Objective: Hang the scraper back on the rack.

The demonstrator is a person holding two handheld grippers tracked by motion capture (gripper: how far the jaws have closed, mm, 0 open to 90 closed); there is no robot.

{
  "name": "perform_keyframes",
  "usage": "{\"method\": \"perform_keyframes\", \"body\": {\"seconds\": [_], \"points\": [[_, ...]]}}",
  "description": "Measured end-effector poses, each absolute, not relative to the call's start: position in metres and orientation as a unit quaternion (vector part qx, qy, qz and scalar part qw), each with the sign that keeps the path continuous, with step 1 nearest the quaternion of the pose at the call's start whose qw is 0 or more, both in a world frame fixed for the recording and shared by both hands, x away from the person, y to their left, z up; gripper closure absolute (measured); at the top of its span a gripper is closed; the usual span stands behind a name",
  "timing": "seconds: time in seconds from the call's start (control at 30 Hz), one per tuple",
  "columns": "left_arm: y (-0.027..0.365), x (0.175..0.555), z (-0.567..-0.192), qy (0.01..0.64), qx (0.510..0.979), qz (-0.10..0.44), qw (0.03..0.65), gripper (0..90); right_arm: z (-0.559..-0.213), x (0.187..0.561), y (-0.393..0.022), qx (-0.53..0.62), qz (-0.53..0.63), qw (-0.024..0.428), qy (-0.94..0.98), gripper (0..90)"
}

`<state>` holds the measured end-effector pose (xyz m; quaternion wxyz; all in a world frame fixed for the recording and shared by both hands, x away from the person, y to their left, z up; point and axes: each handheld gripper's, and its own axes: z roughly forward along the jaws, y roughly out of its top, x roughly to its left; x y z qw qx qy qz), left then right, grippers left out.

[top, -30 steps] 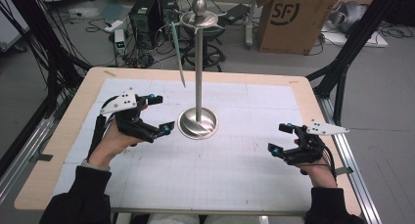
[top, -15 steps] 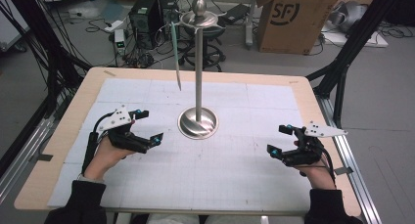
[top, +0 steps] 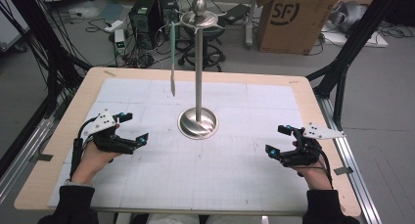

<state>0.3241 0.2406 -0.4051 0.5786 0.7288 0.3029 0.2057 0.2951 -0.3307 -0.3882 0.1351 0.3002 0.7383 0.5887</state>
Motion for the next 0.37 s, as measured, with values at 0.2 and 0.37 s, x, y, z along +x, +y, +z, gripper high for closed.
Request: {"method": "perform_keyframes", "body": {"seconds": [0.2, 0.37], "points": [[0.246, 0.319, -0.401, 0.304, 0.718, 0.215, 0.588, 1.7, -0.389, 0.297, -0.329, 0.303, 0.59, 0.137, 0.735, 2.6], [0.247, 0.313, -0.399, 0.307, 0.717, 0.224, 0.584, 1.7, -0.39, 0.304, -0.326, 0.3, 0.595, 0.134, 0.733, 2.6]]}}
